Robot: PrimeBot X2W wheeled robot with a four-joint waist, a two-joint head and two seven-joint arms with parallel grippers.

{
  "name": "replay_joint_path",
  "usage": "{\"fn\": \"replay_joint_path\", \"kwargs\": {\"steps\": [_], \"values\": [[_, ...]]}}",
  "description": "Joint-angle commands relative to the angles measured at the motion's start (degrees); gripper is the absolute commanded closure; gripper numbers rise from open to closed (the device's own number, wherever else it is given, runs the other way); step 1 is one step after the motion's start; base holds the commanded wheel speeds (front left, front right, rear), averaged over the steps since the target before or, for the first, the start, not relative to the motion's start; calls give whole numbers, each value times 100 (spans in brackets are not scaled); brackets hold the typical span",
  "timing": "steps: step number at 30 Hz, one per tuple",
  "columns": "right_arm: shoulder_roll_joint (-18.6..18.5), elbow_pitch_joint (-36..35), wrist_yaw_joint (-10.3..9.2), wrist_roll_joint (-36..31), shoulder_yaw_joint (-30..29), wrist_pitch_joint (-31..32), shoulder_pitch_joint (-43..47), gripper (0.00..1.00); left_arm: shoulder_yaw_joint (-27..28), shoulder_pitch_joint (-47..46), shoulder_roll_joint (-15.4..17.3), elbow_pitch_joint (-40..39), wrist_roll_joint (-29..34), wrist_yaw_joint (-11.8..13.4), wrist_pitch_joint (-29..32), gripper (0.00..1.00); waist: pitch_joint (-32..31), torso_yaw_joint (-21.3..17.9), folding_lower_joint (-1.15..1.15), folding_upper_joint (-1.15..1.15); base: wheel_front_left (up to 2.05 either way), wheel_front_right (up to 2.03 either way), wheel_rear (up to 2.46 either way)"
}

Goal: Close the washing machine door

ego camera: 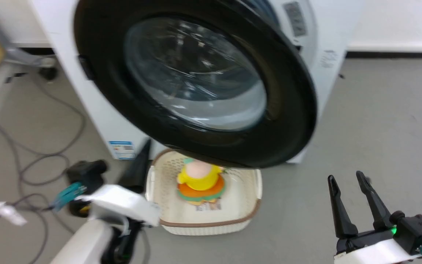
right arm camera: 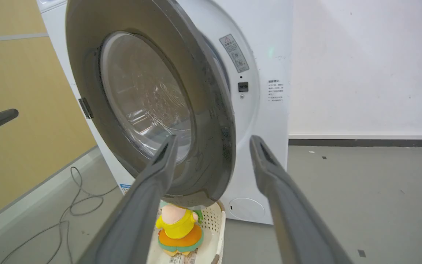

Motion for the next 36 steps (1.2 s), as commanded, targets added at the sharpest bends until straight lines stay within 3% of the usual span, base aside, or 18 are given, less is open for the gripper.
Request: {"fn": "replay_joint_path", "kwargs": {"steps": [1, 6, 12, 13, 14, 15, 20, 21, 22, 23, 30, 36], "values": [[-26, -30, 5, -10, 3, -26, 96, 0, 187, 222, 33, -176, 311, 121, -26, 100, -156, 250, 0, 0, 0, 0, 0], [-26, -3, 5, -18, 56, -13, 150, 0, 1108, 1157, -231, -957, 1549, 434, -29, 100, -244, 452, 0, 0, 0, 0, 0], [-39, 75, 5, 44, 55, -14, 251, 0, 1496, 1987, -556, -1242, 2577, 529, -29, 100, -351, 594, 0, 0, 0, 0, 0], [-43, 83, 5, 48, 63, -14, 264, 0, 1536, 2074, -613, -1265, 2665, 498, -29, 78, -365, 612, 0, 0, 0, 0, 0], [-44, 88, 5, 49, 75, -14, 276, 0, 1541, 2146, -621, -1271, 2812, 466, -30, 13, -375, 625, 0, 0, 0, 0, 0], [-47, 89, 5, 51, 84, -15, 286, 0, 1542, 2208, -643, -1289, 2948, 447, -30, 0, -377, 638, 0, 0, 0, 0, 0], [-83, 80, 5, 87, 122, -14, 325, 0, 1628, 2403, -883, -1340, 3285, 380, -30, 0, -353, 747, 0, 0, 0, 0, 0], [-94, 76, 5, 97, 135, -14, 325, 23, 1637, 2420, -918, -1334, 3341, 359, -30, 0, -337, 773, 0, 0, 0, 0, 0], [-111, 64, 5, 104, 158, -14, 318, 78, 1653, 2426, -959, -1326, 3382, 335, -30, 0, -315, 802, 0, 0, 0, 0, 0], [-137, 46, 5, 112, 188, -10, 302, 100, 1673, 2422, -1003, -1322, 3420, 315, -30, 0, -285, 835, 0, 0, 0, 0, 0], [-581, -100, 5, 338, 560, 206, -223, 100, 1789, 2272, -1282, -1293, 3675, 154, -30, 0, 149, 1075, 0, 0, 0, 0, 0], [-1476, 186, 5, 761, 820, 524, -1173, 100, 1848, 2002, -1574, -1272, 3726, 12, -30, 0, 718, 1344, 0, 0, 0, 0, 0]]}}
